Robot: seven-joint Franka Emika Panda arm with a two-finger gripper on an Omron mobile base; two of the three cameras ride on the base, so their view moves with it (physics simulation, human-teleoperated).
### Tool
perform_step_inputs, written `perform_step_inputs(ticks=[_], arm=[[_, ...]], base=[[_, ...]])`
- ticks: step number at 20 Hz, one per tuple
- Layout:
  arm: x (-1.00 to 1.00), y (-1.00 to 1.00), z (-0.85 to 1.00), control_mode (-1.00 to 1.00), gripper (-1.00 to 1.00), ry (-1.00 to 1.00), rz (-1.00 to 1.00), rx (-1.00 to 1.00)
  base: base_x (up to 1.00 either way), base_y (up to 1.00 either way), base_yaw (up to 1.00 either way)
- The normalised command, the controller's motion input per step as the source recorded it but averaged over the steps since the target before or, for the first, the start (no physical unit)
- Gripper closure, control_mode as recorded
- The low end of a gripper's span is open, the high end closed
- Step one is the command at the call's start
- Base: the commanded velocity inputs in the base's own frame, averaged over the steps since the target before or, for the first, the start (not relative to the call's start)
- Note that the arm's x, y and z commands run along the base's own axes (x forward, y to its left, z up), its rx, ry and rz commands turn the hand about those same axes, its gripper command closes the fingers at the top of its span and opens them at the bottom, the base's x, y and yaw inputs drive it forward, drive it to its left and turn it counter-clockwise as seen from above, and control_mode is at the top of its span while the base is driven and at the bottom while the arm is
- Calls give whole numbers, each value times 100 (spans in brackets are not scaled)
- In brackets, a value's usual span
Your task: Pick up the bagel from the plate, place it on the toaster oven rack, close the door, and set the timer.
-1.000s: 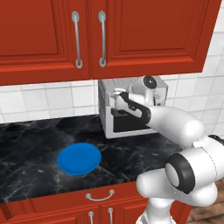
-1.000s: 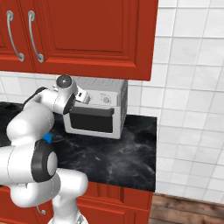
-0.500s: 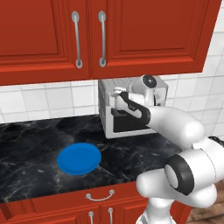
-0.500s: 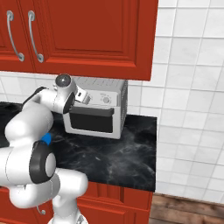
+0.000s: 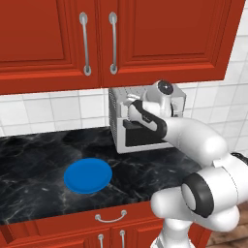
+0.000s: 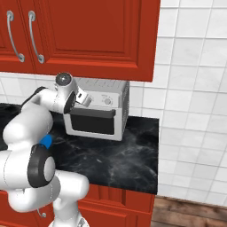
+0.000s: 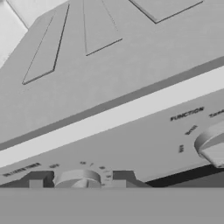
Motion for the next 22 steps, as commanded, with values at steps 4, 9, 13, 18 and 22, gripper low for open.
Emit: perform_step_inputs(ticks=[4, 9, 13, 18, 22], arm=[[-39, -100, -30, -100, 100, 8, 0, 0], [-50, -100, -49, -100, 100, 7, 0, 0], [-58, -85, -51, -100, 100, 3, 0, 0], [-58, -33, -15, -100, 100, 0, 0, 0], [-46, 2, 38, -100, 100, -1, 0, 0]], base=[[0, 0, 0], [0, 0, 0], [0, 0, 0], [0, 0, 0], [0, 0, 0]])
